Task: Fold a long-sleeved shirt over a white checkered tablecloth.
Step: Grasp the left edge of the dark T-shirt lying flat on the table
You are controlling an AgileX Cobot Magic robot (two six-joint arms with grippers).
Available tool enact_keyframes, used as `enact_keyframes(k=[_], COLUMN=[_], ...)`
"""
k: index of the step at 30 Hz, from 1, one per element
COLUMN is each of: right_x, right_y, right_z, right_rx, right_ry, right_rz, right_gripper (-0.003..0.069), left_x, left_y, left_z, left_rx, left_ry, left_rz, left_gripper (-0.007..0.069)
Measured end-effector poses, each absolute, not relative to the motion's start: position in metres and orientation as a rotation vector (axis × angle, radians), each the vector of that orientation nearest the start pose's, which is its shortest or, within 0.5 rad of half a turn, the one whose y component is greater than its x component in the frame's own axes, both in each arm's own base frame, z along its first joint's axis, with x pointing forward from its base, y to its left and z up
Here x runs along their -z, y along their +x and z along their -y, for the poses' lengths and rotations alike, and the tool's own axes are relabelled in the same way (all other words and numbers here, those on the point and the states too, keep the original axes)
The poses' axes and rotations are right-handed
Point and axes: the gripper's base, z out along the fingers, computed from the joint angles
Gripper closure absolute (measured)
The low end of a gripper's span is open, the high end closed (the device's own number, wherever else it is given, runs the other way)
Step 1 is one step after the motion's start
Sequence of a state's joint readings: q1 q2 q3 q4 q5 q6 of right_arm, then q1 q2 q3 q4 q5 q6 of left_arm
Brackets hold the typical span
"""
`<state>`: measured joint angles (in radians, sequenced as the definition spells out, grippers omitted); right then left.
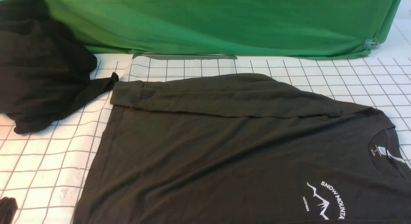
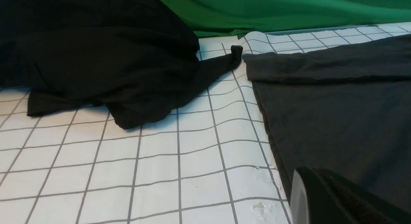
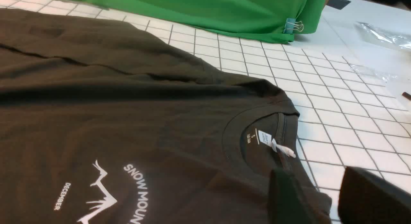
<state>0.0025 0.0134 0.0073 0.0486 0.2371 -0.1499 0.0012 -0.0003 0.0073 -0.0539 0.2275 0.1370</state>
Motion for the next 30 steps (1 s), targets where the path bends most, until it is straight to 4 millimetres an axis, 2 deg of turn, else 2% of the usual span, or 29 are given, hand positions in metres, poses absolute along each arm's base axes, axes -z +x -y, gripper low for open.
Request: enact_keyframes(k=[15,19,22,27,30], right_x=[-0.188,-0.188,-0.188,-0.188,-0.188], right_y=[0.057,0.057,0.057,0.057,0.057], right_z=[-0.001,-0.001,-0.001,-0.001,-0.001], right_rx=[0.064,0.064,0.064,0.064,0.064], right_ry=[-0.101,-0.101,-0.101,-0.101,-0.101], right_rz=[-1.739,-1.739,-1.739,-1.739,-1.739], right_gripper=[0.0417,0.0417,0.0417,0.0417,0.0417], left_x=[-0.19,-0.191,-0.194,-0.217,-0.226], left_y=[0.056,0.056,0.056,0.056,0.054], left_z=[0.001,0.0,0.0,-0.002,-0.006], left_rx=[-0.053,-0.128,-0.107,0.268,0.319], left_ry=[0.08,0.138,0.115,-0.264,-0.334], left_rz=[-1.716,-1.709,-1.671,-1.4,-1.29], left_gripper=[0.0622,0.0622,0.0622,0.0622,0.0622])
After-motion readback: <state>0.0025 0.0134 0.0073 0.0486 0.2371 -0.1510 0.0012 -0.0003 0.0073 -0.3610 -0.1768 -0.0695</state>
